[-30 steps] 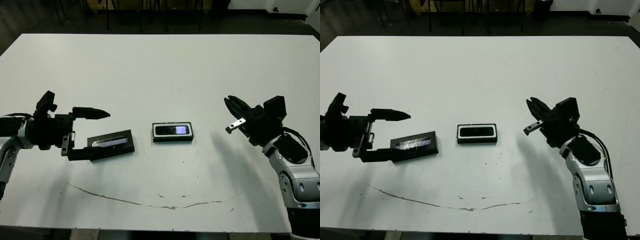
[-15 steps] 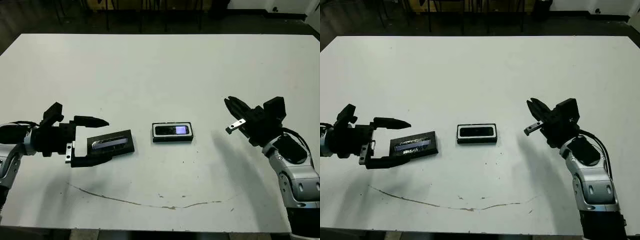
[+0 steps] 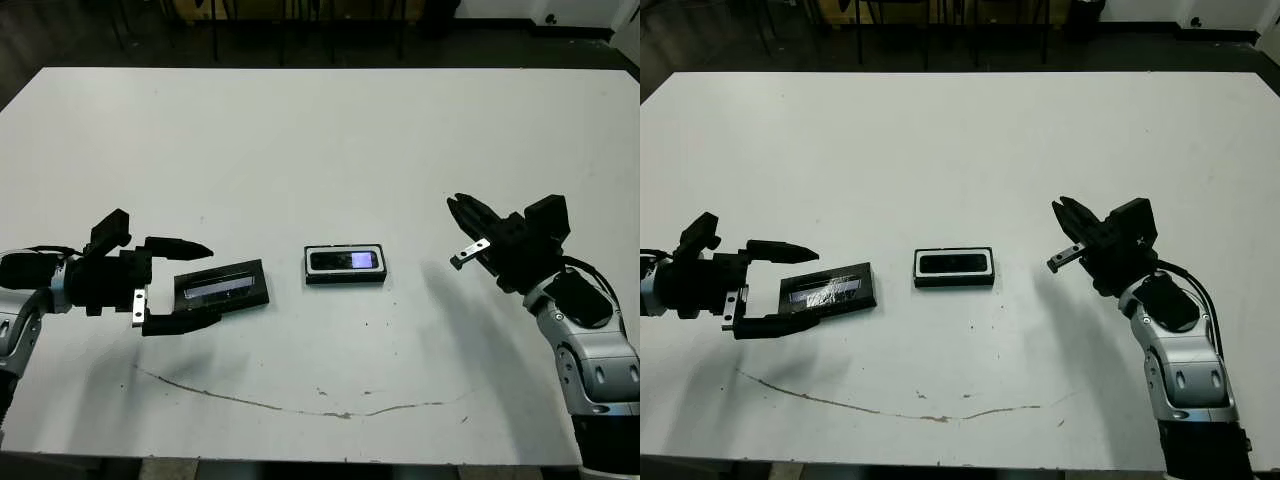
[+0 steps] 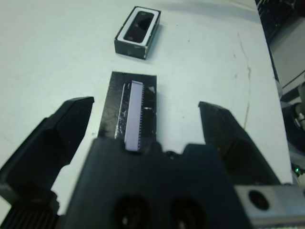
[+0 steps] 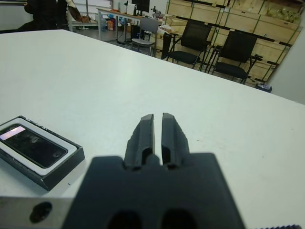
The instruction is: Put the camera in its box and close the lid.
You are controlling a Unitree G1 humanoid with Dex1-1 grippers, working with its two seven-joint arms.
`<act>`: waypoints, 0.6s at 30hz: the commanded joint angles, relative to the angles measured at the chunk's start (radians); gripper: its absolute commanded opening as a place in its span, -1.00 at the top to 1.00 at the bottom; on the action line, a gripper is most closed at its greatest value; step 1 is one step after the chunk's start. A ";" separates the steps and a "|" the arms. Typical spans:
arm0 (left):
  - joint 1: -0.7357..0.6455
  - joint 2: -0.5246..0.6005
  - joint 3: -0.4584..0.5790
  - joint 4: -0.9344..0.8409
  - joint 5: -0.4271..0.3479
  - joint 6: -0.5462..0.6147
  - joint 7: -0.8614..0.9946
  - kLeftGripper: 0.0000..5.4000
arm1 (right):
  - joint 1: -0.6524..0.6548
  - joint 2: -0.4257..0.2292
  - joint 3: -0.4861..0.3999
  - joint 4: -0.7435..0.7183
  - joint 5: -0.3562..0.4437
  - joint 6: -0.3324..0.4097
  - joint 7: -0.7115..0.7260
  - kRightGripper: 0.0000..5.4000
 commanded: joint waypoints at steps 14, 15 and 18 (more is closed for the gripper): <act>-0.046 0.006 -0.054 0.083 0.088 -0.045 -0.008 -0.99 | 0.006 -0.002 -0.003 0.016 0.003 -0.003 0.009 1.00; -0.049 0.000 -0.054 0.093 0.088 -0.061 -0.013 -0.99 | 0.007 -0.003 -0.002 0.013 0.003 0.000 0.008 1.00; -0.068 -0.018 -0.058 0.147 0.084 -0.084 -0.033 -0.99 | 0.008 -0.006 -0.004 0.011 0.005 0.002 0.012 1.00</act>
